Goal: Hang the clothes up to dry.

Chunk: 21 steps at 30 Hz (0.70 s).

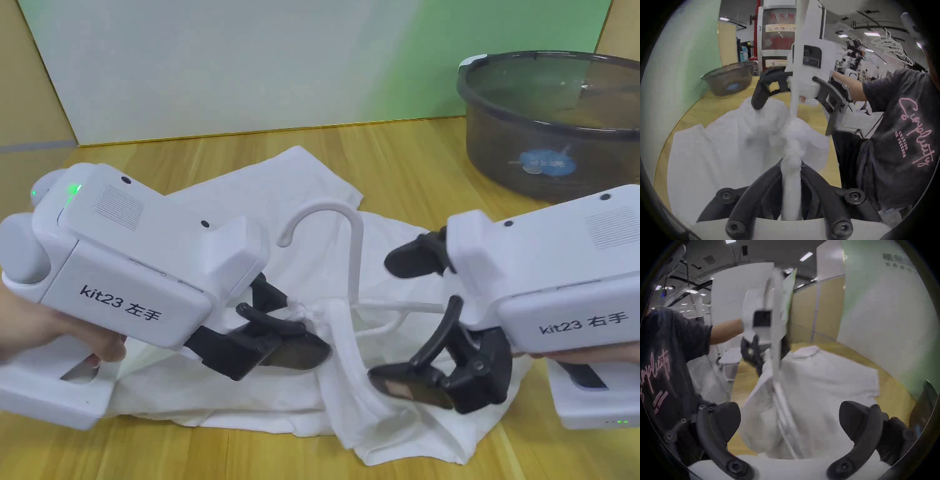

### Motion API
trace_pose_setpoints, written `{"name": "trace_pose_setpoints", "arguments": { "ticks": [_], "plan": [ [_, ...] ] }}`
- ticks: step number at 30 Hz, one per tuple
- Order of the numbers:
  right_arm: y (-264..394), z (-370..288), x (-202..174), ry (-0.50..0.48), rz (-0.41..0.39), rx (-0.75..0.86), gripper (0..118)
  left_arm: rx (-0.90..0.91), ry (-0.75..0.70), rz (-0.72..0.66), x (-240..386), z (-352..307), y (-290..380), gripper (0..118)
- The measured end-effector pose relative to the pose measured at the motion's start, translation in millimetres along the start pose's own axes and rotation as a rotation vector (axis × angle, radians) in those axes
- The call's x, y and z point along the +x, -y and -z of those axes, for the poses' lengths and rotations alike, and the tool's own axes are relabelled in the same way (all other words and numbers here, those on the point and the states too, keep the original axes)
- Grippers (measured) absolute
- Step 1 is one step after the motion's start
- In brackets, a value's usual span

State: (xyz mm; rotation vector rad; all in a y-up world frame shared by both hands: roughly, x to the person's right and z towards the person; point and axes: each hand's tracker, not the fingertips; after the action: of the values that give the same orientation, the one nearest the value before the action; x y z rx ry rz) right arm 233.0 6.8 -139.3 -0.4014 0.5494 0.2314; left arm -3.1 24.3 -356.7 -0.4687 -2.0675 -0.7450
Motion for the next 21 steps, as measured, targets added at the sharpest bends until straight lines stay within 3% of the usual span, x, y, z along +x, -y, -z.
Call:
{"name": "trace_pose_setpoints", "arguments": {
  "ticks": [2,3,6,7,8,9,11,13,16,17,21],
  "plan": [
    [-2.3,-10.2,3.1,0.064,0.123,0.013,118,0.023,-0.043,-0.017,2.6,1.4,5.7,2],
    [-8.2,-19.9,4.7,0.126,0.140,0.073,118,0.033,-0.075,-0.046,1.7,2.2,7.9,2],
    [-23.8,-38.2,-2.8,0.400,0.235,0.169,118,0.057,-0.139,-0.254,-9.2,3.7,16.8,2],
    [-31.5,-47.6,-1.0,0.448,0.290,0.201,118,0.081,-0.210,-0.253,-5.8,7.1,21.4,2],
    [-32.4,-51.5,-2.7,0.455,0.375,0.197,118,0.124,-0.263,-0.281,-5.7,7.7,25.9,2],
    [-35.4,-56.3,-3.8,0.416,0.397,0.227,118,0.143,-0.264,-0.321,-7.0,7.9,30.5,2],
    [-28.0,-57.3,-4.3,0.285,0.561,0.090,118,0.191,-0.299,-0.342,-3.7,8.0,39.3,2],
    [-20.8,-47.3,-12.3,0.238,0.557,-0.023,118,0.217,-0.293,-0.337,2.4,8.1,45.5,2],
    [-5.7,-26.5,-31.6,0.331,0.430,-0.180,118,0.253,-0.313,-0.354,10.2,8.3,51.1,2],
    [0.8,-19.9,-34.2,0.340,0.435,-0.228,118,0.262,-0.319,-0.351,10.4,8.9,53.4,2],
    [21.1,1.6,-45.7,0.406,0.401,-0.388,98,0.309,-0.330,-0.364,12.2,1.6,58.5,2]
  ]
}}
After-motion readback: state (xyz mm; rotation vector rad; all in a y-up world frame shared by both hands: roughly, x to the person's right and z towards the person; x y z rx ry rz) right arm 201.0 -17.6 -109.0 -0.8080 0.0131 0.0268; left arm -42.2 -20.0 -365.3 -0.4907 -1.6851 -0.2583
